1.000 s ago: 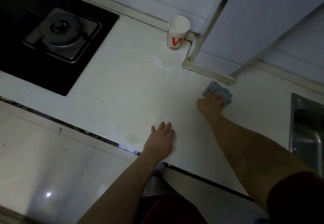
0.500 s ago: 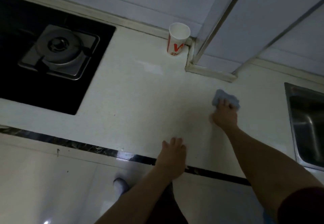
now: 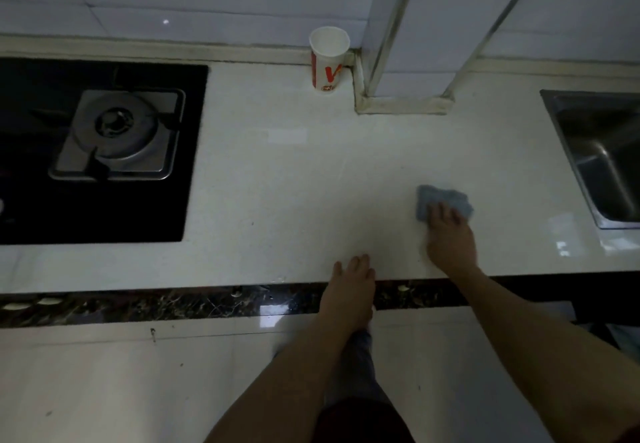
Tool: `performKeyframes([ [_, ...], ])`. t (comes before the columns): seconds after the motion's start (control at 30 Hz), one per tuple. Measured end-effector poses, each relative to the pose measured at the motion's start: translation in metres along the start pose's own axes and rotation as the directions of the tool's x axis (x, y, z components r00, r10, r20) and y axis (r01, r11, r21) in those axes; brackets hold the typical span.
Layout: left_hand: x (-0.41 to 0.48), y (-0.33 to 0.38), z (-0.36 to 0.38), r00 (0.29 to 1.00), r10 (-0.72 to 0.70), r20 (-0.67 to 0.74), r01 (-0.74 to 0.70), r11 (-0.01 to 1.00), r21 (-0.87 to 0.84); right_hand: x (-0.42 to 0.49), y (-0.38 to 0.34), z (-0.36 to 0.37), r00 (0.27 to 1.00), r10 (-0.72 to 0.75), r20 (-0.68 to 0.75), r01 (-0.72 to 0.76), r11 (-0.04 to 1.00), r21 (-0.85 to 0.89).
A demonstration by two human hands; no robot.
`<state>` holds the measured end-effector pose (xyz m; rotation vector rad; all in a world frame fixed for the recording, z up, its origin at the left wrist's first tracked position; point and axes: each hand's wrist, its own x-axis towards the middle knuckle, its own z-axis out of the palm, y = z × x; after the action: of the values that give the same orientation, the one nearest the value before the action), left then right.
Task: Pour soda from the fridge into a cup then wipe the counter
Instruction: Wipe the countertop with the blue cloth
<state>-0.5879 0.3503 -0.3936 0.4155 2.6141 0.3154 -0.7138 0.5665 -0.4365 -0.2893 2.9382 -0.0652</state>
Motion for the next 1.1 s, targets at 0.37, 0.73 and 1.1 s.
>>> performKeyframes([
  [0.37, -0.022, -0.01, -0.002, 1.0, -0.007, -0.015, 0.008, 0.997, 0.081, -0.094, -0.063, 0.015, 0.979, -0.203, -0.012, 0.204, 0.979, 0.031],
  [0.73, -0.057, -0.041, -0.003, 0.981, -0.189, -0.037, 0.191, 0.981, 0.027, -0.113, -0.15, 0.01, 0.994, 0.083, 0.066, -0.087, 0.994, 0.066],
  [1.1, -0.055, -0.073, -0.012, 0.964, -0.242, -0.113, 0.222, 0.96, -0.169, -0.059, -0.198, 0.0, 0.947, -0.294, 0.125, 0.298, 0.954, -0.012],
])
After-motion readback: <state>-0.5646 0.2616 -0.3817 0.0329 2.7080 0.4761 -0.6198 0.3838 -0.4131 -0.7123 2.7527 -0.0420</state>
